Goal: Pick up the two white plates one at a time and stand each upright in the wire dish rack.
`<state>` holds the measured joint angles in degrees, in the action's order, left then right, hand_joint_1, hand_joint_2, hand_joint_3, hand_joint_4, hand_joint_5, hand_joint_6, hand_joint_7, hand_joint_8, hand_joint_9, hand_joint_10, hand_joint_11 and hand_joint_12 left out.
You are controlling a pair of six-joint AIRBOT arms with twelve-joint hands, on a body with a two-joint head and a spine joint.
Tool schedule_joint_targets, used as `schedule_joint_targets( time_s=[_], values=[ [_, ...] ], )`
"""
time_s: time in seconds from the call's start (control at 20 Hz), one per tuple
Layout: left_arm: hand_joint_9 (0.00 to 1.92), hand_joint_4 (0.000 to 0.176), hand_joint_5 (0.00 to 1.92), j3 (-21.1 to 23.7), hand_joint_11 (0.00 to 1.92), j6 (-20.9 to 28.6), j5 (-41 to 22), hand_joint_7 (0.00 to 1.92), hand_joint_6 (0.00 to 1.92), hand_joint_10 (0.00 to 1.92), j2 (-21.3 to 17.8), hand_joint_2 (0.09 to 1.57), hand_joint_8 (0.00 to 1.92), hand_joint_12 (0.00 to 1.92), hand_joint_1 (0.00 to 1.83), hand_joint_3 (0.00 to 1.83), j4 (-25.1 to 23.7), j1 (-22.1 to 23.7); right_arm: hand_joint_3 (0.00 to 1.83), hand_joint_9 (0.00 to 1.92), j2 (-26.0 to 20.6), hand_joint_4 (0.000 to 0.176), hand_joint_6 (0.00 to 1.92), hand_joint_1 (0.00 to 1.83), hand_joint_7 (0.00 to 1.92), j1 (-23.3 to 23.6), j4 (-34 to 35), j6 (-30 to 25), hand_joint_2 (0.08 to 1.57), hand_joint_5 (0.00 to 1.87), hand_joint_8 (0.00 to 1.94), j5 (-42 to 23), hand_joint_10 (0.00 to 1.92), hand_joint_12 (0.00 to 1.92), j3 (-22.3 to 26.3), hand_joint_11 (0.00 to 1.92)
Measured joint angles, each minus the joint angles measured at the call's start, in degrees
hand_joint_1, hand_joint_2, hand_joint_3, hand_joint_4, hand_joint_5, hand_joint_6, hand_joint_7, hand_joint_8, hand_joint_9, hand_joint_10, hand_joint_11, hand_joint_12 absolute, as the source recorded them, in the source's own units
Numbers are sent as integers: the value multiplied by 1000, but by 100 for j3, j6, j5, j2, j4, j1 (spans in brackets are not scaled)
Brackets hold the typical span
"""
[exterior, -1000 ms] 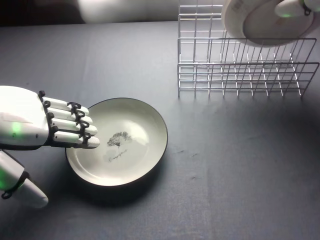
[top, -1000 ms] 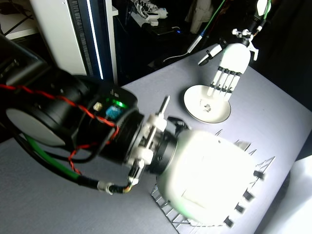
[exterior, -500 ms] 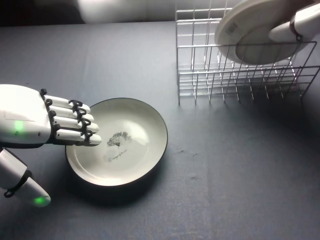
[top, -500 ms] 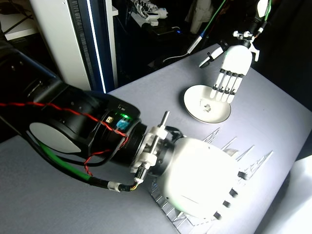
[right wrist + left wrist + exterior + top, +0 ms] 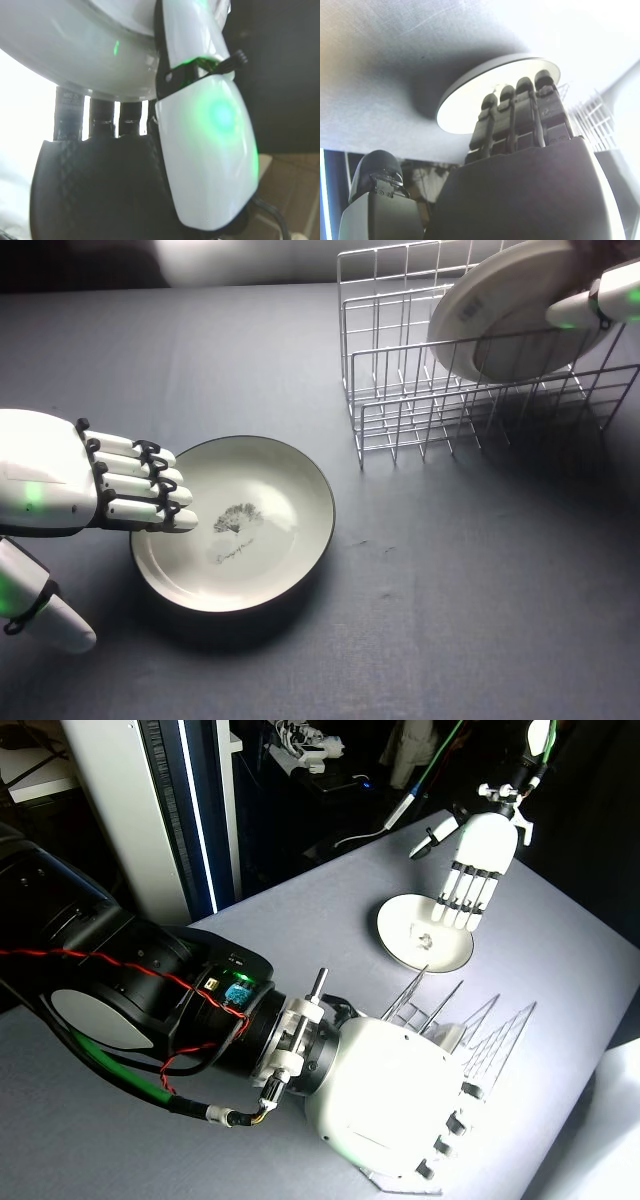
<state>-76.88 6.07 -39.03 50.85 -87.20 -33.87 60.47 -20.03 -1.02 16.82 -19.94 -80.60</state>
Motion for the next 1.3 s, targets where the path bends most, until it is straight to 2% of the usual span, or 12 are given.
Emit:
schedule_joint_targets(
  time_s=[0.2,0.45,0.55,0.7,1.0,1.1,1.2,1.3],
  values=[
    [0,0,0,0,0,-2,2,0,0,0,0,1029,0,0,0,4,24,-24,0,671,-4,0,6,1267,682,9,-11,-4,999,610,0,-81,58,1194,0,220],
    [0,0,0,0,0,-26,7,0,0,0,0,1017,0,0,0,0,9,-72,0,677,-2,0,4,1241,686,210,-52,0,996,614,3,109,43,1219,2,216],
    [0,0,0,0,0,-31,11,0,0,0,0,1013,0,0,0,0,9,-94,4,570,-4,0,0,1219,577,369,-48,24,1019,515,0,129,1,1272,20,74],
    [0,0,0,4,0,-61,24,0,0,0,0,1021,0,0,0,0,22,-127,8,490,-24,0,0,1209,495,553,-11,37,1029,445,0,-153,0,1248,52,9],
    [0,0,0,4,0,-109,46,0,0,0,0,1018,0,0,0,0,33,-155,0,470,-46,0,7,1203,477,745,-153,39,1011,428,5,-4,3,1251,166,0],
    [0,0,0,4,0,-114,50,0,0,0,0,1015,0,0,0,0,26,-155,0,430,-87,0,0,1192,429,828,-555,39,995,386,0,-201,0,1223,289,0],
    [0,0,0,4,0,-129,50,0,0,0,2,1021,0,0,0,0,28,-155,0,360,-81,0,0,1164,353,833,-1150,37,991,323,0,-398,0,1109,450,0],
    [0,0,0,4,0,-136,59,0,0,0,2,1015,0,0,0,0,28,-155,0,269,-81,0,0,1215,265,833,-1836,37,994,256,0,-675,0,955,621,0]
  ],
)
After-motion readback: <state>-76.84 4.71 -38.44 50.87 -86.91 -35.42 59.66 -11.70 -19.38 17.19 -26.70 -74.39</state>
